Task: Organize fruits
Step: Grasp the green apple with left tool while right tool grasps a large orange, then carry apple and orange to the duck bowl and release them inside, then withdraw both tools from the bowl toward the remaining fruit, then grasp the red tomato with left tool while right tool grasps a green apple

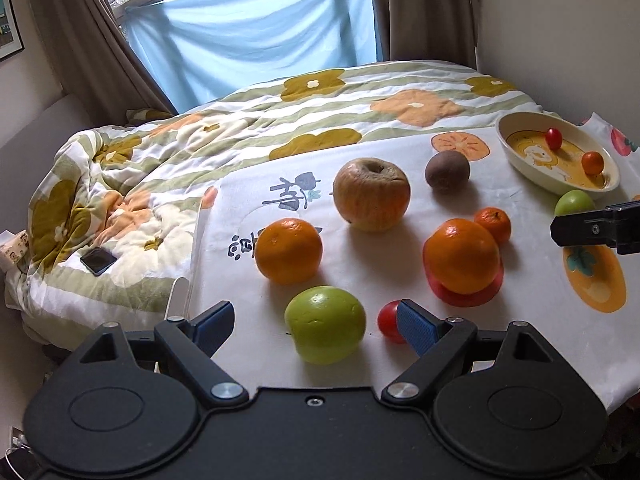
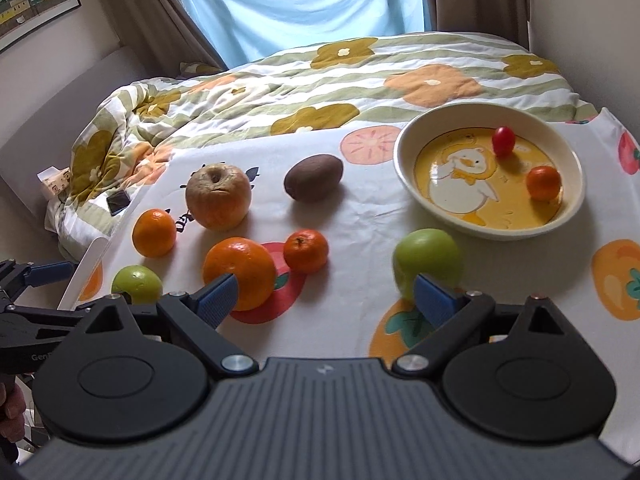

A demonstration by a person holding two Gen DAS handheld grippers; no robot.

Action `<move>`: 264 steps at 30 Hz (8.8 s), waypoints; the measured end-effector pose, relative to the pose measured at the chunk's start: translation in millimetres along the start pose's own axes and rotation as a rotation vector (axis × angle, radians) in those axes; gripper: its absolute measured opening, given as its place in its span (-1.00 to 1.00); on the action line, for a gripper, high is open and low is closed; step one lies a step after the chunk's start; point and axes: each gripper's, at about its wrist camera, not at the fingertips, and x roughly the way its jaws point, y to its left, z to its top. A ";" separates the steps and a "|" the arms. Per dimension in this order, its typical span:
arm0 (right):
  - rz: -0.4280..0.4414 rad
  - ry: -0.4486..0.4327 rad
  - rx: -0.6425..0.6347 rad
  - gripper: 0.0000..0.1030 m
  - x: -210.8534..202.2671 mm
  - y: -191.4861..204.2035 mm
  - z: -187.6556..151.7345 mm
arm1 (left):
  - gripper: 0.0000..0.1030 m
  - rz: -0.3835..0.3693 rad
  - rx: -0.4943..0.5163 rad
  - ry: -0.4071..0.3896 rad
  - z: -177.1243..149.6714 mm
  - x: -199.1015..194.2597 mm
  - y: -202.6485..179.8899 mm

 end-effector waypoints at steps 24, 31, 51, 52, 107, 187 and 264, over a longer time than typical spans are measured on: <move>0.025 0.086 0.077 1.00 53.1 46.7 1.4 | 0.21 -0.266 -0.168 0.105 -3.1 50.5 38.0; 0.013 0.094 0.068 1.00 60.2 51.2 2.8 | 0.20 -0.272 -0.143 0.102 -3.2 48.3 37.0; 0.003 0.134 0.041 0.62 84.3 60.2 7.9 | 0.19 -0.188 -0.112 0.075 -10.3 39.1 40.6; -0.002 0.134 0.039 0.61 84.9 60.4 7.8 | 0.19 -0.185 -0.114 0.073 -10.4 38.2 40.5; -0.131 -0.052 0.062 0.48 -84.0 -194.4 101.8 | 0.19 -0.302 -0.085 -0.124 159.9 -35.7 -180.2; -0.208 -0.023 0.087 1.00 43.0 -217.9 116.5 | 0.94 -0.322 0.189 -0.015 163.2 94.6 -182.8; -0.039 -0.011 -0.127 1.00 33.3 -81.3 -7.6 | -0.30 0.106 -0.263 0.021 -16.0 39.0 -69.0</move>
